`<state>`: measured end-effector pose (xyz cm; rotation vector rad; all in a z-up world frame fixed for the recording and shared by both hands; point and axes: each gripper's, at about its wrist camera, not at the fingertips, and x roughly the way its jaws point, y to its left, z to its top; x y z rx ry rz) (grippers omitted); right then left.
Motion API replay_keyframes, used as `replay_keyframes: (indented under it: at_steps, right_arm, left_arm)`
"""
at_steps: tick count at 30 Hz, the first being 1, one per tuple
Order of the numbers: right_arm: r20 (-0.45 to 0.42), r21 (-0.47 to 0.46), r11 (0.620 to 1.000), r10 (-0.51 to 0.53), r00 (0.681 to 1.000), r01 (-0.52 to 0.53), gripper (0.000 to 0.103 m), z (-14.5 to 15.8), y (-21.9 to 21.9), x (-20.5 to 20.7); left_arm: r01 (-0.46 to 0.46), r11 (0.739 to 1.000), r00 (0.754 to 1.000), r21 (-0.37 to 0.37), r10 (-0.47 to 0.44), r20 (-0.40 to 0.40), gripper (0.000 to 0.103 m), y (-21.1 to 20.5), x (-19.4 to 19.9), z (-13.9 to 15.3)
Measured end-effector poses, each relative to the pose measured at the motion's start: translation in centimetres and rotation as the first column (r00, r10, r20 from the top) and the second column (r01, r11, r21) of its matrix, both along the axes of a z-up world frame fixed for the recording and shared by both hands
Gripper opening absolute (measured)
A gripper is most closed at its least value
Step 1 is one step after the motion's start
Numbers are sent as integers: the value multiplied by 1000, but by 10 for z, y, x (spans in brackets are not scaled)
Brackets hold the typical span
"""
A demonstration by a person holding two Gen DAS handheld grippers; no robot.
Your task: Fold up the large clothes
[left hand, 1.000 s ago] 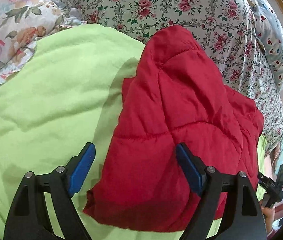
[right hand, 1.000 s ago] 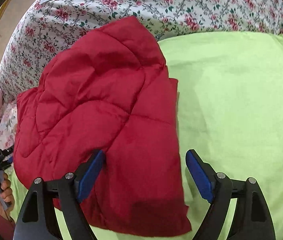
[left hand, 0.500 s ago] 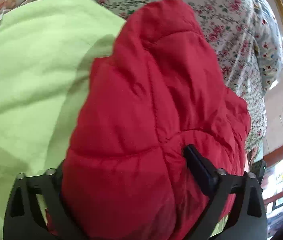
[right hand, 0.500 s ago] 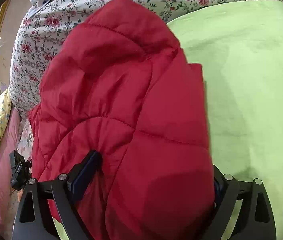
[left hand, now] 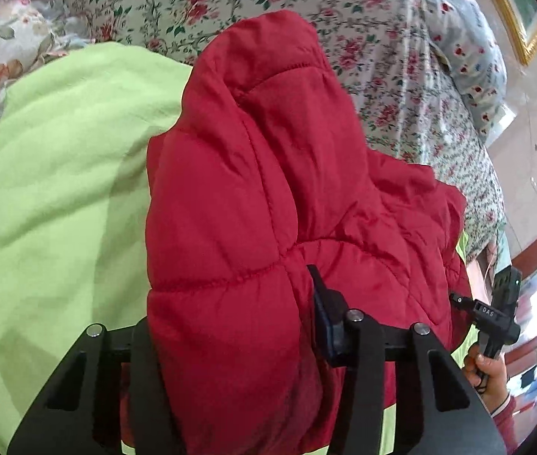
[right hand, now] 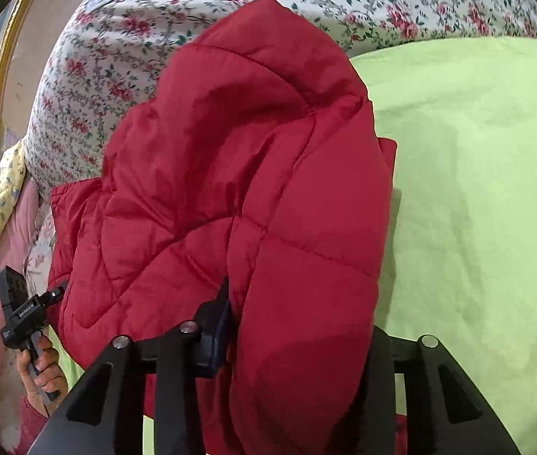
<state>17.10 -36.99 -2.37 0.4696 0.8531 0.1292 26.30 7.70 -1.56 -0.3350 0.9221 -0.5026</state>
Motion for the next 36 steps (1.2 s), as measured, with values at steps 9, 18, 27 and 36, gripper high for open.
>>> replay_keyframes:
  at_steps: [9, 18, 27, 36]
  right_arm:
    - [-11, 14, 997, 74, 997, -74, 37, 11, 17, -71]
    - [-54, 49, 993, 114, 992, -111, 37, 4, 33, -146]
    - [-80, 14, 994, 106, 991, -105, 41, 0, 44, -162]
    - [-104, -97, 993, 58, 993, -68, 63, -1, 56, -152]
  left_arm:
    - [56, 998, 998, 13, -56, 3, 44, 27, -80, 11]
    - [85, 996, 995, 14, -84, -45, 44, 54, -146, 3]
    - [60, 997, 996, 57, -56, -63, 46, 59, -163, -9]
    - [-30, 977, 1000, 210, 30, 2, 76, 46, -159, -11]
